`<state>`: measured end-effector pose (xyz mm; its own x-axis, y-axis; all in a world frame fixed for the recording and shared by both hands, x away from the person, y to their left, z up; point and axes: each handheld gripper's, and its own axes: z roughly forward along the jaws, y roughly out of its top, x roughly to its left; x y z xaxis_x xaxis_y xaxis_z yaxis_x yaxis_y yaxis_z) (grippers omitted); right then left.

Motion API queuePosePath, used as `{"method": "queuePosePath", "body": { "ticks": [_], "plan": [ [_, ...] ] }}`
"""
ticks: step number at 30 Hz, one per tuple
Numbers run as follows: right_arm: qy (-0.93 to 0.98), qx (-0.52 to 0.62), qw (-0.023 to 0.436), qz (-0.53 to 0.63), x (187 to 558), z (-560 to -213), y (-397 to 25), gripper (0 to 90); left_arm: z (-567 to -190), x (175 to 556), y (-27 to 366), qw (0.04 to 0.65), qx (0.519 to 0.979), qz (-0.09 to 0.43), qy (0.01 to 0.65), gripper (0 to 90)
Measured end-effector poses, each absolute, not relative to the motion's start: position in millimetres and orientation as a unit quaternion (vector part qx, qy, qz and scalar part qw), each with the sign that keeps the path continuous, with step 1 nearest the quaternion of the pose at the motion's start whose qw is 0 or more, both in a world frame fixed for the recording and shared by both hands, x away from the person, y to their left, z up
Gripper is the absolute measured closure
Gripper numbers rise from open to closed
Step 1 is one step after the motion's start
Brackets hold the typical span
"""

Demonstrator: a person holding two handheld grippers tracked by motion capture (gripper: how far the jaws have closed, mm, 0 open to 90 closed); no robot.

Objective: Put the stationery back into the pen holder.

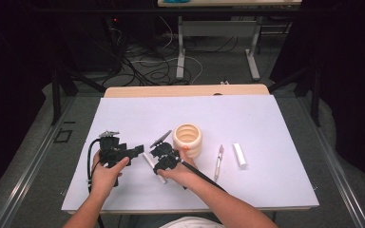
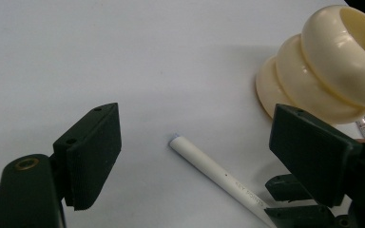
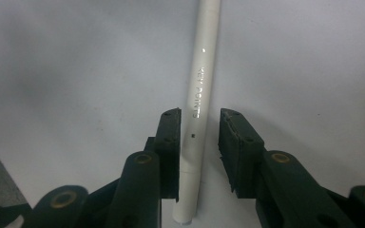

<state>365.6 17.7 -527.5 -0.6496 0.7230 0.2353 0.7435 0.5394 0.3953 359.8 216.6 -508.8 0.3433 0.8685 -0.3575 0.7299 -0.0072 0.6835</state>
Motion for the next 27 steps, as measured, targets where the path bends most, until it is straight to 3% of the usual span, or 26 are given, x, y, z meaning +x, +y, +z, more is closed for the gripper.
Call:
{"method": "queuePosePath", "body": {
  "ticks": [27],
  "plan": [
    [-0.870, -0.436, 0.029, -0.229, 364.1, -535.2, 22.9, 79.0, -511.0, 360.2, 216.7, 0.415, 0.704, 0.081, 0.570, 18.1]
  ]
}}
